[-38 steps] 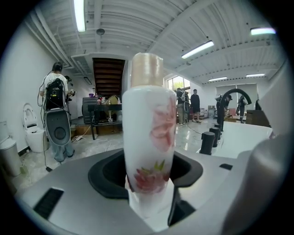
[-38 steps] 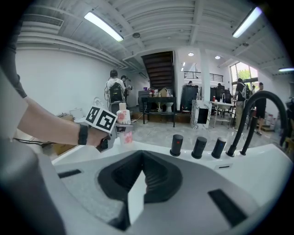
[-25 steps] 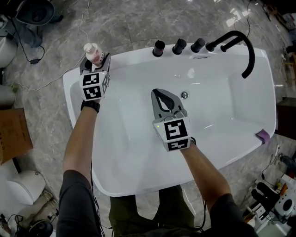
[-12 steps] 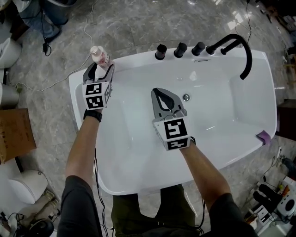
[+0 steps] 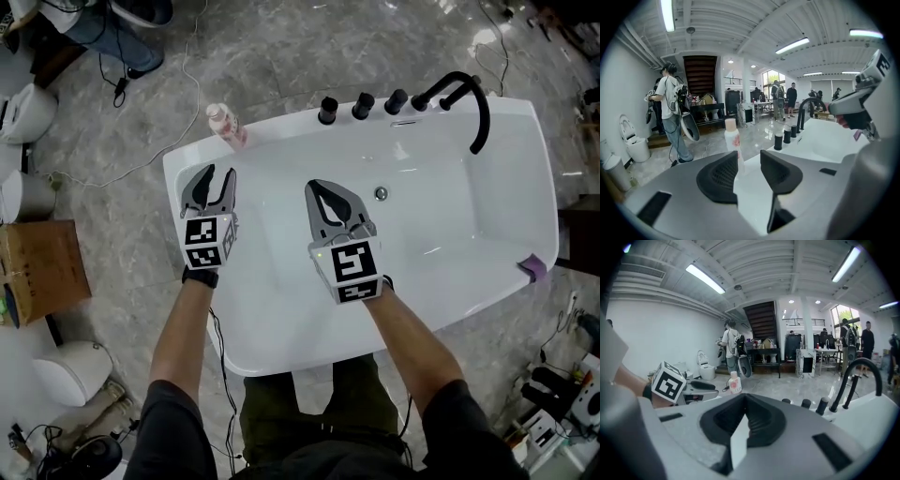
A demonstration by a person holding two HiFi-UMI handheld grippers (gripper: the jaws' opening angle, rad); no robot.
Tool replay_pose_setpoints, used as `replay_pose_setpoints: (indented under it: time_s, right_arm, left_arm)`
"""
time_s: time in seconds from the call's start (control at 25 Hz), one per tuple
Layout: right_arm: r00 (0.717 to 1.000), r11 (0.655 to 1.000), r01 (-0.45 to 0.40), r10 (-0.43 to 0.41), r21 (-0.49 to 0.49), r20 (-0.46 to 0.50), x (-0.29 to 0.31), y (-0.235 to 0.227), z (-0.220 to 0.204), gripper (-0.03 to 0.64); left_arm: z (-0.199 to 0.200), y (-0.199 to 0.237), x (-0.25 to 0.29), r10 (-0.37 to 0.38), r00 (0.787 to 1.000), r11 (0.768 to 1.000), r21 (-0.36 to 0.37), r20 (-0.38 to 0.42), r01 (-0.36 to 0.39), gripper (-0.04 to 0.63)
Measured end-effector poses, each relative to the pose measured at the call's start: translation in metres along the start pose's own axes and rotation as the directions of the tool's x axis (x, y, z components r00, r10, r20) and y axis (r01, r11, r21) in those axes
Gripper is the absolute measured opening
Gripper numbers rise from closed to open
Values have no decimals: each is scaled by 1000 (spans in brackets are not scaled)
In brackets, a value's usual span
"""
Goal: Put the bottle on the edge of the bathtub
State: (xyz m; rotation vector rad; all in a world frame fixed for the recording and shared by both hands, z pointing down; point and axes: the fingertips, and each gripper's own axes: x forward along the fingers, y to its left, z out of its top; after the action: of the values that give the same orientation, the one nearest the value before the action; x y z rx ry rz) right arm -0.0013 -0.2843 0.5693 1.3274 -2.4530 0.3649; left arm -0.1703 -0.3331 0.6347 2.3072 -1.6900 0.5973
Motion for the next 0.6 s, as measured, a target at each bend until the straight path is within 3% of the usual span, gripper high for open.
replay_pose_setpoints:
  time_s: [0.4,0.6]
  right_arm:
    - [999,1000,-15,14,19,41,-71,46,80,2]
    - [997,999,-34,33,20,70,-114,74,113,2]
  left_arm:
    - [86,-33,-125,19,998,1000,-6,68,-19,32]
    - [113,-52,-180,22,997,999,-27,77,-20,2]
